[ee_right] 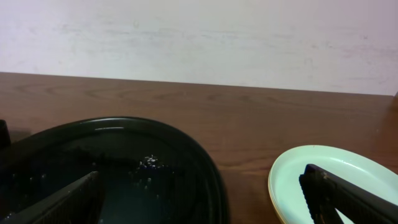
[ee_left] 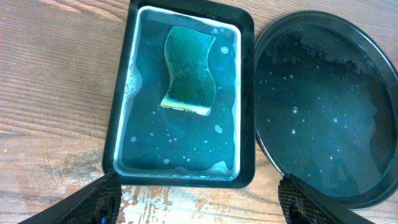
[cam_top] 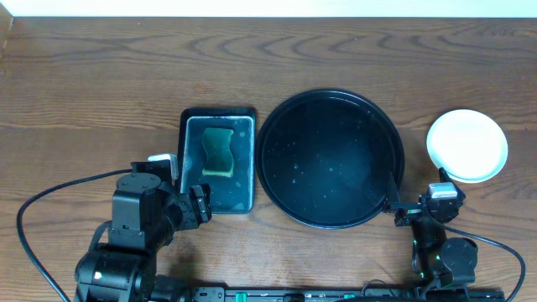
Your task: Clean dirty plates on tray and stack at the side
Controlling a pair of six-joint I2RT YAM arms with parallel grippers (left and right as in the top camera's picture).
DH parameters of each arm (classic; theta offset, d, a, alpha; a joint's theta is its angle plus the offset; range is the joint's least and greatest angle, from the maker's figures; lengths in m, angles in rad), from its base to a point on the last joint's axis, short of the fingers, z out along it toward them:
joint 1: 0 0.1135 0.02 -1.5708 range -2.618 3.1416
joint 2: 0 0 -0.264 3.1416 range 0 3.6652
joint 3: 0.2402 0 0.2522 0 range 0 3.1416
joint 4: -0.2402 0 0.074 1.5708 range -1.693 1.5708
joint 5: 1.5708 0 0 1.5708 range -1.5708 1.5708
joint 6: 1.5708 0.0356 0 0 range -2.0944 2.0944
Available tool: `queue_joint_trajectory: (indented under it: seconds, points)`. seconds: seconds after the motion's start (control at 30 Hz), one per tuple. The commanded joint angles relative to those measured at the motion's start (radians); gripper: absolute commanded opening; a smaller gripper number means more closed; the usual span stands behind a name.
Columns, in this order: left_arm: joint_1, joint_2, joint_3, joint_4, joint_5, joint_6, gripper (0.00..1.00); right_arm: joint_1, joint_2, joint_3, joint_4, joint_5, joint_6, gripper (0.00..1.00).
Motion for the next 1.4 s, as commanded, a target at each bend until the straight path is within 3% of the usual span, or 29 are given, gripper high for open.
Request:
queue_joint_trajectory:
  seconds: [0.0,1.37]
  points:
    - [-0.003,-0.001,-0.009,0.002,-0.002,0.006,0.82,-0.01,-0.007,-0.002,-0.005,-0.007,-0.008,0.99]
    - [-0.003,-0.024,-0.01,0.002,-0.002,0.006,0.82,-0.01,-0.007,-0.002,-0.005,-0.007,-0.008,0.99]
